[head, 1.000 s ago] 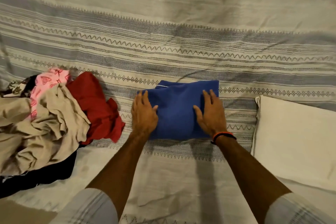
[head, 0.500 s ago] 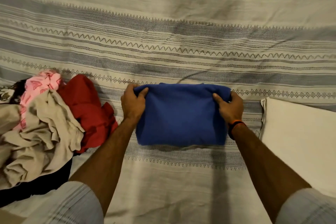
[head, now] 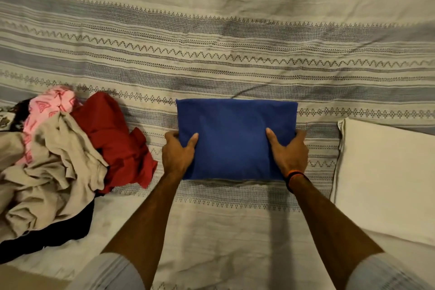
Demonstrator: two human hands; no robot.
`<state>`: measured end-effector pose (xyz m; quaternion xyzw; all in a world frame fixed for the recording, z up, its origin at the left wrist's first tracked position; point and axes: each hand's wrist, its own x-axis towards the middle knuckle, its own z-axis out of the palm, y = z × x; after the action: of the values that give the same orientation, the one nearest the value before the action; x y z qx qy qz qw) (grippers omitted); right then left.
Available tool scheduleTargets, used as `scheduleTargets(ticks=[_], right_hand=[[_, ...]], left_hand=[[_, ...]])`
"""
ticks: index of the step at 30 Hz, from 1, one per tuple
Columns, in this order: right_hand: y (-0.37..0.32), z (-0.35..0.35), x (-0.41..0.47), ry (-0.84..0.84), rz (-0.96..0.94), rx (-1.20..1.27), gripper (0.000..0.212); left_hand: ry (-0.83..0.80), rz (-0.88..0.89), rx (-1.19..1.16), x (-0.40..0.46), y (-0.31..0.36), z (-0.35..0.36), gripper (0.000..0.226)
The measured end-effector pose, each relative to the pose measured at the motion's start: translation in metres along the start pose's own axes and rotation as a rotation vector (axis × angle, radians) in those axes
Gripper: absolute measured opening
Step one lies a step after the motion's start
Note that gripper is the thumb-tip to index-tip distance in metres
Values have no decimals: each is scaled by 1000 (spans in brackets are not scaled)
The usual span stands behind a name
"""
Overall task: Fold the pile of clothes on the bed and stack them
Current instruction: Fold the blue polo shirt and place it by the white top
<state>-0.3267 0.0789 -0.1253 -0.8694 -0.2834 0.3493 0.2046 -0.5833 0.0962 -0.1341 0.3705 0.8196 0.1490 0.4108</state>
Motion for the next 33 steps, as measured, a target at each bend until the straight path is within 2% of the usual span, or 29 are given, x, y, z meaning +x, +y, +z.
scheduleTargets(ticks=[5, 8, 10, 11, 13, 16, 19, 21, 24, 29, 33], right_hand=[[8, -6, 4, 34, -147, 17, 49], [9, -7, 8, -2, -130, -89, 59], [7, -6, 5, 45, -60, -220, 72], [7, -5, 1, 104, -76, -362, 76], [3, -2, -10, 208, -256, -569, 74], [-1, 12, -25, 103, -594, -527, 70], [-1, 30, -31, -62, -736, -571, 80], [3, 37, -26, -119, -769, -638, 88], [16, 41, -10, -147, -753, -716, 97], [29, 40, 11, -144, -772, -734, 104], [33, 47, 18, -116, -798, -710, 105]], left_hand=[[72, 62, -51, -13, -9, -1, 50], [58, 41, 26, -18, -12, 0, 52], [96, 54, 153, -20, -10, 1, 57], [144, 95, 259, -22, -8, 2, 60], [213, 243, 412, -27, -2, 4, 68], [56, 498, 490, -34, 10, 16, 84], [-80, 674, 634, -33, 12, 33, 111], [-163, 672, 737, -25, 8, 38, 129], [-195, 700, 788, -7, -3, 37, 145], [-189, 803, 725, 17, -17, 39, 152], [-167, 812, 714, 26, -24, 47, 153]])
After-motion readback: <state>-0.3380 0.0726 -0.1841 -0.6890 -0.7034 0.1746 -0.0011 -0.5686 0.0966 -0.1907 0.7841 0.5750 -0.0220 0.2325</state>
